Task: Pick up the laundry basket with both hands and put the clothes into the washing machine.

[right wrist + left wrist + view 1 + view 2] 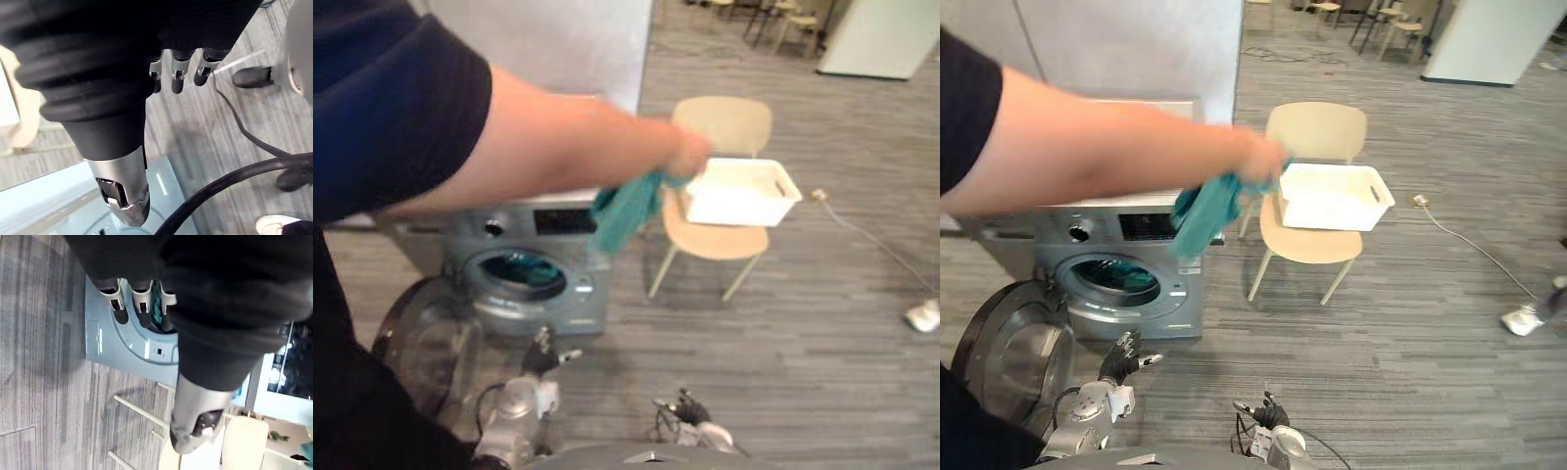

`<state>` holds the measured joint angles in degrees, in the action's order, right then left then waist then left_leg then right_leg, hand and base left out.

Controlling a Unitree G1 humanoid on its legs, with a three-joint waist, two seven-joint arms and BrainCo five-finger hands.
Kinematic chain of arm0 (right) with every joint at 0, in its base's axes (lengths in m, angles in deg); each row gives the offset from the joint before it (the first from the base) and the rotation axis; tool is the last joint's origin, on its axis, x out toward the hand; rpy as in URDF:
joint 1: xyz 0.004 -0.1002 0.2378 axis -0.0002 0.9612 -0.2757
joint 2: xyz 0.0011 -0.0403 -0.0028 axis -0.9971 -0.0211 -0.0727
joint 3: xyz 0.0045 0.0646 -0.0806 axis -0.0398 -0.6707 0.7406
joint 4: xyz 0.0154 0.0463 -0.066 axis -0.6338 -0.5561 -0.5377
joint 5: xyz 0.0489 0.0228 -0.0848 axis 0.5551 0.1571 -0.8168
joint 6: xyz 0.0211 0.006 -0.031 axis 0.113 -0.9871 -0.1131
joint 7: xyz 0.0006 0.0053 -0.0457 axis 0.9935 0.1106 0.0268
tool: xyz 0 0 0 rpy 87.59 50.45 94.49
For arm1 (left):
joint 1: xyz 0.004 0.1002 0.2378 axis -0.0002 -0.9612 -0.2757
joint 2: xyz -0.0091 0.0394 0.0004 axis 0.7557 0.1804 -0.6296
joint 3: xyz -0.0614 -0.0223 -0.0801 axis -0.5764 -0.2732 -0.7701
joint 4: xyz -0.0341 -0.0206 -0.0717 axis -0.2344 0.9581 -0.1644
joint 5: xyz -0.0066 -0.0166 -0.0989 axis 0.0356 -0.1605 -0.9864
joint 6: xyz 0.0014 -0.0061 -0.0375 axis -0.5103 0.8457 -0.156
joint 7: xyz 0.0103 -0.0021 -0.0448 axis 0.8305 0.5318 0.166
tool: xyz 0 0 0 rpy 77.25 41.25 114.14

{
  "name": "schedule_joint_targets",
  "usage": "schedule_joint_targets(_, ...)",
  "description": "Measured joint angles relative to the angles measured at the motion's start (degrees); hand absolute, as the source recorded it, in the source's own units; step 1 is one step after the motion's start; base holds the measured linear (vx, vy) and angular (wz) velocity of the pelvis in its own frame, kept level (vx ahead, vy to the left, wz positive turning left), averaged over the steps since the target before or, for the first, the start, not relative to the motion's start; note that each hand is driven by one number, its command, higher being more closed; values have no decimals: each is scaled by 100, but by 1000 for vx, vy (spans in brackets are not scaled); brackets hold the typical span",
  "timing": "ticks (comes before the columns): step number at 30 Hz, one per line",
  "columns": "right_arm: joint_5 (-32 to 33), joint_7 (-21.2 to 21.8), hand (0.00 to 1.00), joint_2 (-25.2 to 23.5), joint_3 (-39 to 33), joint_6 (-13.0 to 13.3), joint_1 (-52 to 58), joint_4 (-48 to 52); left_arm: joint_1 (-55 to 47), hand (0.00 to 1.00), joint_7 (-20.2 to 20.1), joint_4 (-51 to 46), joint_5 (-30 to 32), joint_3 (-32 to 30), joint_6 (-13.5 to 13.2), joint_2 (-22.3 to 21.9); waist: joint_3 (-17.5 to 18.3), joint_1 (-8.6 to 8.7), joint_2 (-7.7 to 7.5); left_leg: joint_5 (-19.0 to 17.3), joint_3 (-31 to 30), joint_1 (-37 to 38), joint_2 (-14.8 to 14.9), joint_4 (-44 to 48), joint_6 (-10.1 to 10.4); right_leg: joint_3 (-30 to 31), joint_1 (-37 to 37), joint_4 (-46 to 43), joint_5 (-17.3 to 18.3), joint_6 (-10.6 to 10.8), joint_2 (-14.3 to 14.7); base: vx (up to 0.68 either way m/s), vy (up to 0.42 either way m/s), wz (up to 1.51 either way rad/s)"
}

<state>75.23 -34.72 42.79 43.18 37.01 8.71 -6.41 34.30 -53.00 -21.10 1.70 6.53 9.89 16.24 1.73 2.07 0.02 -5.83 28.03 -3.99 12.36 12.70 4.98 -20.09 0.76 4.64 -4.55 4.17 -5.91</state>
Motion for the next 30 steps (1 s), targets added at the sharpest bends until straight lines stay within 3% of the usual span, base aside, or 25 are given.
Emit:
schedule_joint_targets(1,1,1,0,15,35,3,14,56,6,0,-16,-3,0,22,0,-11,-27,-9,91,-179,27,-30,226,341,51,76,60,-5,64,-13,131,42,-137,-73)
schedule_joint_targets(2,1,14,0,84,178,55,18,89,4,0,-72,-9,-1,51,0,-32,-86,-21,283,-443,104,-56,663,952,149,232,118,-59,192,-106,357,39,-117,-66)
schedule_joint_targets(3,1,23,0,112,234,89,17,89,5,0,-82,-18,-1,81,0,-44,-79,-29,288,-532,113,-82,849,1244,167,307,124,-103,250,-156,468,53,-99,-86)
schedule_joint_targets(4,0,30,0,112,319,92,-20,72,51,0,-101,-54,1,159,0,-46,-130,-35,407,-433,28,-364,1240,2119,-206,512,146,-165,324,-239,646,47,-128,-70)
schedule_joint_targets(5,2,32,0,129,321,97,-23,77,76,0,-121,-55,2,202,0,-76,-168,-26,345,-215,-45,-560,1358,2537,-594,565,158,-173,342,-271,658,57,-158,-60)
schedule_joint_targets(6,4,35,0,127,321,98,-38,81,100,0,-123,-56,3,215,0,-108,-225,-19,327,-40,-125,-663,1412,2799,-805,622,190,-176,363,-304,660,107,-131,-38)
schedule_joint_targets(7,11,32,0,175,312,98,-88,87,159,0,-128,-57,3,328,3,-194,-391,-15,241,52,-421,-902,1419,3277,-611,748,305,-195,436,-389,653,117,-36,-25)
schedule_joint_targets(9,38,27,0,307,280,95,-186,84,200,0,-183,-70,8,507,9,-345,-477,-22,351,-431,-625,-1038,1061,3325,-408,836,321,-258,517,-395,556,118,34,-14)
schedule_joint_targets(11,70,27,0,421,274,80,-252,67,251,0,-198,-75,94,617,17,-450,-590,-75,525,-788,-765,-1256,270,2749,-330,952,303,-271,573,-322,369,137,82,-17)
schedule_joint_targets(13,94,28,0,429,282,67,-235,55,250,0,-186,-74,99,599,19,-445,-575,-194,597,-622,-781,-1256,-181,1688,-331,1060,272,-291,626,-239,305,147,96,-45)
schedule_joint_targets(14,94,30,0,438,310,64,-235,49,265,0,-184,-53,98,591,19,-445,-578,-274,704,-292,-848,-1138,-227,1080,-577,1168,245,-348,717,-99,416,207,131,-54)
schedule_joint_targets(15,100,27,0,429,304,59,-234,40,293,0,-184,-12,99,597,49,-423,-552,-292,681,-361,-814,-1073,-282,1081,-533,1206,299,-387,751,-72,359,276,129,-24)
schedule_joint_targets(17,99,35,0,350,309,59,-163,55,281,0,-177,-59,99,590,44,-388,-484,-228,497,-487,-781,-932,-569,905,-626,1145,251,-724,1034,114,118,272,102,18)
schedule_joint_targets(19,98,47,0,256,301,48,-173,62,267,0,-180,-57,100,627,44,-311,-426,-180,279,-554,-715,-684,-929,577,-672,1160,-246,-1993,1581,313,-297,267,93,12)
schedule_joint_targets(20,97,49,0,228,296,48,-180,69,266,0,-182,-56,100,648,44,-284,-416,-162,241,-567,-709,-618,-991,520,-676,1156,-409,-2398,1665,401,-382,336,67,6)
schedule_joint_targets(21,88,127,0,174,265,37,-231,89,264,0,-179,-53,99,690,45,-223,-441,-129,170,-573,-659,-346,-1075,413,-713,1156,-807,-3606,1704,536,-584,282,34,6)
schedule_joint_targets(22,86,166,0,161,254,30,-240,92,264,0,-180,-54,100,707,45,-200,-455,-125,143,-594,-670,-239,-1091,398,-731,1146,-905,-3928,1686,545,-641,290,8,7)
schedule_joint_targets(23,86,189,0,146,246,25,-245,93,263,0,-176,-54,101,713,47,-181,-462,-117,112,-614,-687,-120,-1100,400,-758,1109,-973,-4240,1712,525,-705,254,-60,14)
schedule_joint_targets(24,86,227,0,112,206,18,-244,92,267,0,-159,-58,101,713,49,-158,-441,-95,69,-619,-772,52,-1110,305,-760,917,-1105,-4668,1894,296,-791,311,-109,23)
schedule_joint_targets(25,88,237,0,92,159,14,-264,108,300,0,-124,-58,101,714,49,-160,-461,-69,102,-609,-861,228,-1060,166,-744,642,-1193,-4774,2130,11,-761,296,-126,24)
schedule_joint_targets(27,90,237,0,95,160,-15,-290,180,356,0,-108,-52,101,713,51,-163,-478,-20,129,-588,-934,345,-931,94,-708,392,-1361,-4573,2300,-163,-662,225,-181,18)
schedule_joint_targets(30,109,192,0,87,134,-2,-181,649,506,0,-108,-6,104,775,51,-160,-513,128,160,-603,-1115,481,-714,130,-469,479,-1639,-3556,2065,-204,-630,195,-283,32)
